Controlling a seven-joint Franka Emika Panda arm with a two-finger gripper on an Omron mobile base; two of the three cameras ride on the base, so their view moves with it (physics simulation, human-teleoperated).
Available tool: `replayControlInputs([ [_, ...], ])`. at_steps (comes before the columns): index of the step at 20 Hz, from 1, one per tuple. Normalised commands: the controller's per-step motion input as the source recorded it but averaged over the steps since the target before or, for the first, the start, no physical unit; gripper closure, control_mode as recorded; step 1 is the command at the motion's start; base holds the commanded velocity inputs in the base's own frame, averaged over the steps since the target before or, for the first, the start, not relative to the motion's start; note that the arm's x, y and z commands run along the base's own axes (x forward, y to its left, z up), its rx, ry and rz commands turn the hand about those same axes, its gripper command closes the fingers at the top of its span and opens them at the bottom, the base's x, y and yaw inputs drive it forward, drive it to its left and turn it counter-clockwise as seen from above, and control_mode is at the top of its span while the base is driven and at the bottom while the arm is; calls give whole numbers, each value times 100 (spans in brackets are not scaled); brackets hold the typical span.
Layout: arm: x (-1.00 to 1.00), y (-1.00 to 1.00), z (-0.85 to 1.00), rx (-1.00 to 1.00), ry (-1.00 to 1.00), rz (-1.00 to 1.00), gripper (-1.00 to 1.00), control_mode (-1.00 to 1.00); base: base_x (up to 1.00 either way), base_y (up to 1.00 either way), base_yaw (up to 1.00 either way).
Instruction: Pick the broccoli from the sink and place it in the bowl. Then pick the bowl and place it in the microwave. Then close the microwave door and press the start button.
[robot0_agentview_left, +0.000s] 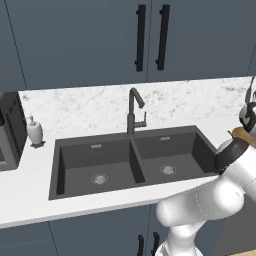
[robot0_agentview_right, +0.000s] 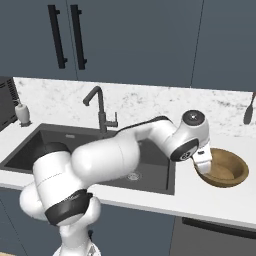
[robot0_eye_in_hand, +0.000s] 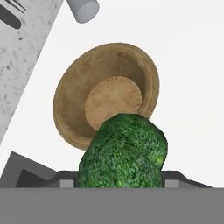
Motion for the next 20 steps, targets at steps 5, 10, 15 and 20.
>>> replayControlInputs([
  [5, 17, -47, -18, 0, 1, 0, 100, -100, 0, 0, 0],
  [10, 25, -41, -17, 0, 1, 0, 100, -100, 0, 0, 0],
  [15, 29, -28, -3, 9, 15, 0, 100, -100, 0, 0, 0],
  [20, 0, -29, 1, 14, 1, 0, 100, -100, 0, 0, 0],
])
